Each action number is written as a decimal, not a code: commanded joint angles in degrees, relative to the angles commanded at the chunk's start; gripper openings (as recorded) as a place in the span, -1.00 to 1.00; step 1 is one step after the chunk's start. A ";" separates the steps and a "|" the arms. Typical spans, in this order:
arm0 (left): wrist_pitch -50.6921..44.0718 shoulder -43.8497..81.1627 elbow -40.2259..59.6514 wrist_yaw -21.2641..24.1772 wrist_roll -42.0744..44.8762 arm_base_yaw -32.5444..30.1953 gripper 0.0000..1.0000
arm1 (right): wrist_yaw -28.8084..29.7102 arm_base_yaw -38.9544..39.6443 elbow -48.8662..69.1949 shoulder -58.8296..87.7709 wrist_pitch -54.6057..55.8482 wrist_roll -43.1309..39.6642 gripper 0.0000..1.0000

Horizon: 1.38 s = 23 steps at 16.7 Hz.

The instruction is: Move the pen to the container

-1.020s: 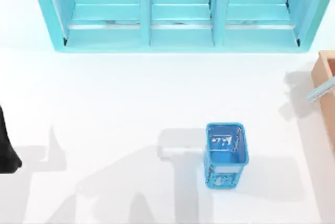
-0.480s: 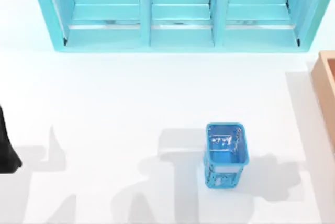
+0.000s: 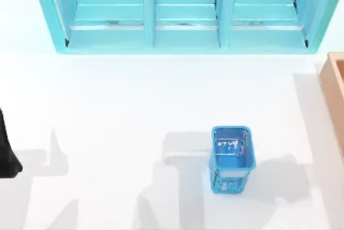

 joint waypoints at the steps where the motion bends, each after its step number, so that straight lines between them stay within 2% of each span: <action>1: 0.00 0.00 0.00 0.00 0.00 0.00 1.00 | 0.16 0.30 -2.12 0.08 2.37 0.21 -1.00; 5: 0.00 0.00 0.00 0.00 0.00 0.00 1.00 | 0.52 1.65 -9.21 0.41 10.33 0.68 -1.00; 9: 0.00 0.00 0.00 0.00 0.00 0.00 1.00 | 0.61 1.64 -9.78 0.42 10.92 0.85 -1.00; 22: 0.00 0.00 0.00 0.00 0.00 0.00 1.00 | 0.61 1.64 -9.78 0.42 10.92 0.85 0.96; 23: 0.00 0.00 0.00 0.00 0.00 0.00 1.00 | 0.61 1.64 -9.78 0.42 10.92 0.85 1.00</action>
